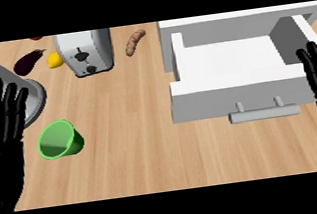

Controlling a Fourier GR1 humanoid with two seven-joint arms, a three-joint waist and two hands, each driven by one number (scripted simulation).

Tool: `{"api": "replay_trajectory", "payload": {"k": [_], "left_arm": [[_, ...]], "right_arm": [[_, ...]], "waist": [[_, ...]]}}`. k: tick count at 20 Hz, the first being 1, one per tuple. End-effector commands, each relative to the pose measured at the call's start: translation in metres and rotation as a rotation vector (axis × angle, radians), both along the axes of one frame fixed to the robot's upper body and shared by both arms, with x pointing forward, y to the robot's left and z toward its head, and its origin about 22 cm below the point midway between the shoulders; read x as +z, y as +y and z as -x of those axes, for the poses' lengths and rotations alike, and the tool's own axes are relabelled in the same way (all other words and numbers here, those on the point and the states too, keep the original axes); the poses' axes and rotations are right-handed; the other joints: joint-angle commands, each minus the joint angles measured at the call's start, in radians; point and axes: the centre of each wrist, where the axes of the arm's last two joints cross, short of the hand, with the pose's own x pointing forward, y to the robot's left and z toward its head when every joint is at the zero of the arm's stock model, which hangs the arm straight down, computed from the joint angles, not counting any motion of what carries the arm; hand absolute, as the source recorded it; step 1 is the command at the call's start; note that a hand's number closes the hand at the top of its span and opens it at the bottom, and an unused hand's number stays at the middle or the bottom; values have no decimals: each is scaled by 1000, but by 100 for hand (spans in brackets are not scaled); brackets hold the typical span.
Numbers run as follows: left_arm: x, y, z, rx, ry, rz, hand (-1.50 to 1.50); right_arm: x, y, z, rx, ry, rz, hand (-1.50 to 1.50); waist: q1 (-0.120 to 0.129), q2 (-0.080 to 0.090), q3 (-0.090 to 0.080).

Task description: Pick up the cup, place it into the drawer and close the drawer

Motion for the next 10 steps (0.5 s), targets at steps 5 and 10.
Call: {"api": "replay_trajectory", "payload": {"k": [5, 10], "left_arm": [[8, 13, 0, -146, -19, -9, -150], [-23, 30, 18, -158, 130, 208, -150]], "right_arm": [[-1, -2, -2, -24, -11, -50, -150], [-20, -2, -5, -3, 77, 54, -150]], "waist": [[16, -10, -8], [22, -10, -8]]}}
